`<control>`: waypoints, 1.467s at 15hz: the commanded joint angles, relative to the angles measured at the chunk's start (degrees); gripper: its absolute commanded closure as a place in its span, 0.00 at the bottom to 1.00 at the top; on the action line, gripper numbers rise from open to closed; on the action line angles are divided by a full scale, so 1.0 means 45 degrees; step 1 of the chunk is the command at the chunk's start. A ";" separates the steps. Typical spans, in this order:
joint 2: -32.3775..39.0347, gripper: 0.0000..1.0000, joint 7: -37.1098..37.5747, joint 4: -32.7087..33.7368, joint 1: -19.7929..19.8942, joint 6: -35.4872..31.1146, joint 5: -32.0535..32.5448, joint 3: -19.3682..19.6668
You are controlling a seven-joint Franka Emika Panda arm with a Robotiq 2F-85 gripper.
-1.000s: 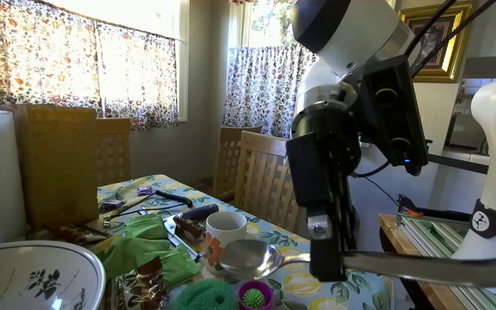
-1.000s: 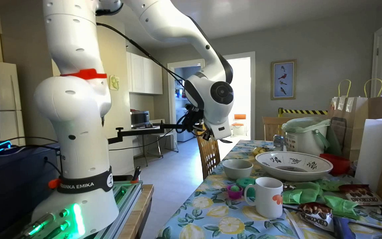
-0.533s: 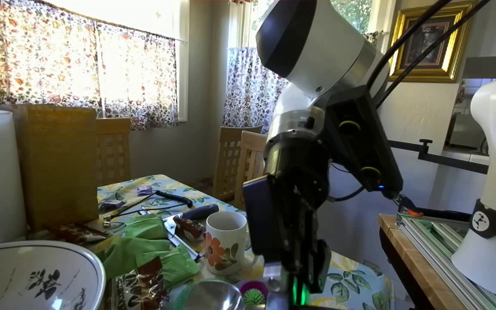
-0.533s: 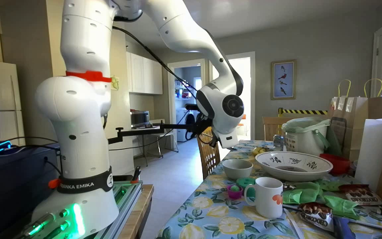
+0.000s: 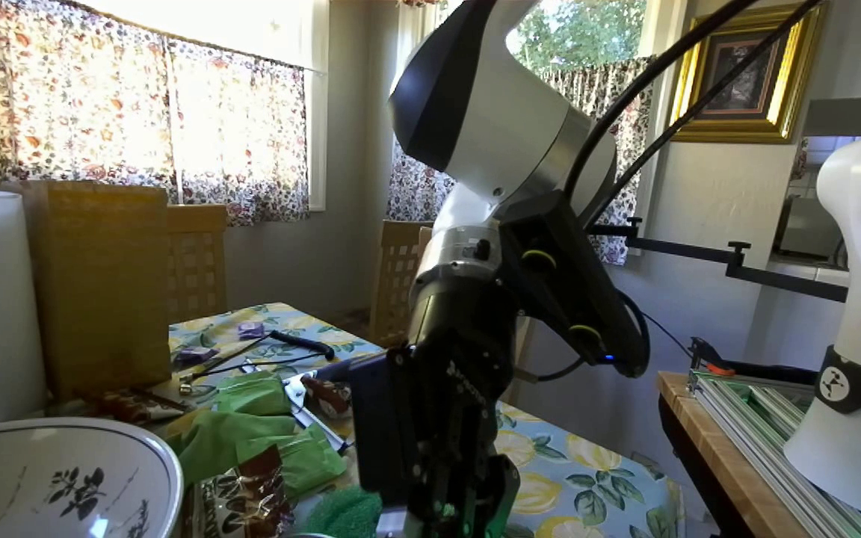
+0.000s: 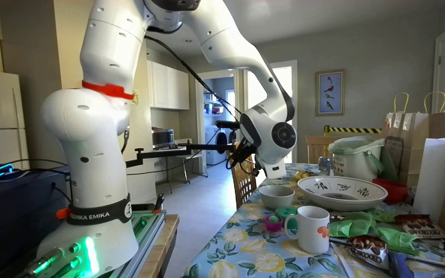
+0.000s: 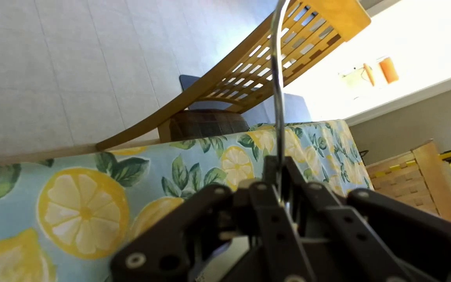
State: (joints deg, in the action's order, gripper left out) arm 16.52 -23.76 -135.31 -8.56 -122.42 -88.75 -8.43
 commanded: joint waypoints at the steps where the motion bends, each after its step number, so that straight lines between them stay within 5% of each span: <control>1: 0.0800 0.98 -0.0473 0.0656 -0.0030 0.0669 -0.0158 0.0146; 5: 0.0681 0.93 -0.0086 0.0411 -0.0154 0.0526 0.0010 0.0213; 10: 0.1007 0.98 -0.0231 0.0605 -0.0160 0.0552 0.0006 0.0239; 22: 0.2906 0.98 0.0908 0.2427 -0.0030 0.1415 0.0333 0.0427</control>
State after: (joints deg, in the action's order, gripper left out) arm 25.98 -22.68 -128.62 -8.79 -119.19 -88.48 -7.45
